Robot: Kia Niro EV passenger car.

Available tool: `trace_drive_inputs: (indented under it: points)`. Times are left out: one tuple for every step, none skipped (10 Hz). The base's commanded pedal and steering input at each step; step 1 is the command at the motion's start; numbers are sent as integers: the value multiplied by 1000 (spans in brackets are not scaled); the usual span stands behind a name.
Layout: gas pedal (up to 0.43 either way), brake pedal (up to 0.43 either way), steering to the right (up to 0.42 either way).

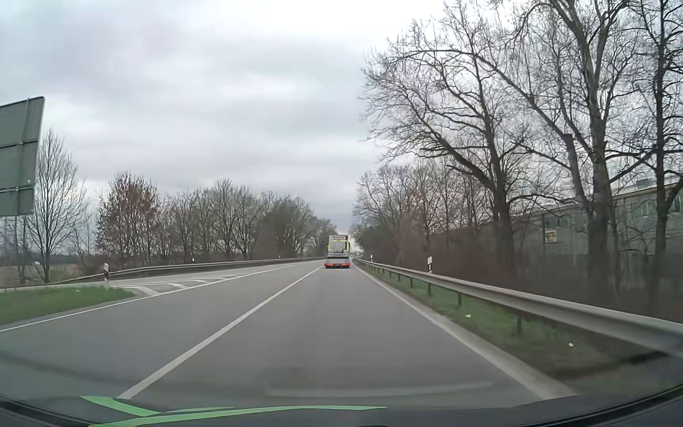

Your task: Follow the waypoints while adhering to traffic rules and regulations

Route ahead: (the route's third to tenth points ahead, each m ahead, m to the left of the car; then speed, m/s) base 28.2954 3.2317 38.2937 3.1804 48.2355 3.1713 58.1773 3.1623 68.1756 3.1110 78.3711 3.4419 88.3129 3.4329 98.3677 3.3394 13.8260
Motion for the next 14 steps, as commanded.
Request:
trace_drive_inputs:
  points:
    - [130, 0, 1]
    - [130, 0, 1]
    - [130, 0, 1]
    - [130, 0, 1]
    - [130, 0, 1]
    - [130, 0, 1]
    - [130, 0, 1]
    - [130, 0, 1]
    - [138, 0, 1]
    - [138, 0, 1]
    - [138, 0, 1]
    - [150, 0, 1]
    - [150, 0, 1]
    - [157, 0, 1]
